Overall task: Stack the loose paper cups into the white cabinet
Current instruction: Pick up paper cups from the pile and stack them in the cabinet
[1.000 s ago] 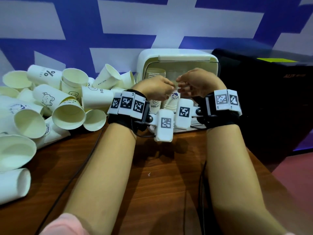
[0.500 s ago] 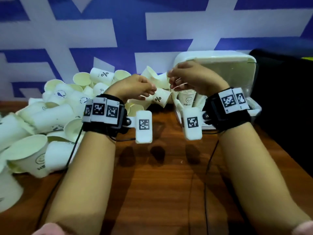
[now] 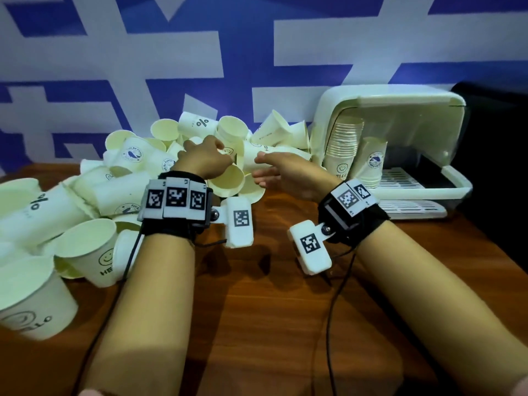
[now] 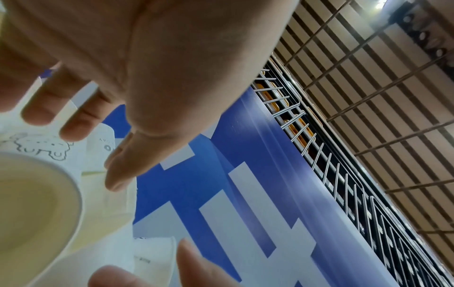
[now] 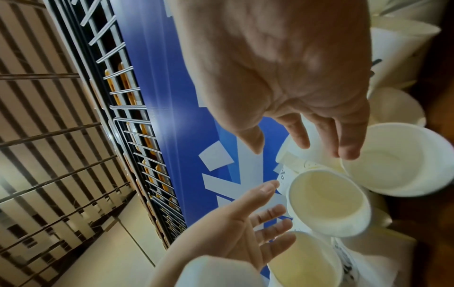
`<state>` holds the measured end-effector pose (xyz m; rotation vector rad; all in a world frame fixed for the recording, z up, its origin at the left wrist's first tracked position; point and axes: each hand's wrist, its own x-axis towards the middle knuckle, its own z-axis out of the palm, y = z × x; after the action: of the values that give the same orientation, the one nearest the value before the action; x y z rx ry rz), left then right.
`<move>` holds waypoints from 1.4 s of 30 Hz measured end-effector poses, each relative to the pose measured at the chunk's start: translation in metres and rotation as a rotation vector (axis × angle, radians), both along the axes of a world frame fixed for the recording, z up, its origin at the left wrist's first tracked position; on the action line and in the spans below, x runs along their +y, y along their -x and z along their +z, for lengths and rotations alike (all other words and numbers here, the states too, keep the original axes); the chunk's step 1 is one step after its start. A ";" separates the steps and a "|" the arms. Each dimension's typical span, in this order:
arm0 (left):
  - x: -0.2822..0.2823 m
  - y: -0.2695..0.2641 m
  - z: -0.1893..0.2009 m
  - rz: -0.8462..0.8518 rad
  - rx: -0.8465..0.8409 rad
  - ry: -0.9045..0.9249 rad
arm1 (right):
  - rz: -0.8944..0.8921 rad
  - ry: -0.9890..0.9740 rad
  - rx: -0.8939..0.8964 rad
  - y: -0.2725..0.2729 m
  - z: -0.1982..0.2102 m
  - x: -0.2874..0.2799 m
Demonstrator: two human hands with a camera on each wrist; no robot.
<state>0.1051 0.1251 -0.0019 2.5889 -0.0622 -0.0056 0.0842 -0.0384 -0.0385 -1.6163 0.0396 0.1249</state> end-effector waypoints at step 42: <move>-0.006 -0.004 -0.002 -0.112 0.119 0.179 | 0.015 -0.118 0.116 0.004 -0.002 -0.003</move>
<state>0.1087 0.1192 -0.0039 2.3981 -0.1562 -0.1861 0.0797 -0.0419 -0.0401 -1.4901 0.1077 0.2290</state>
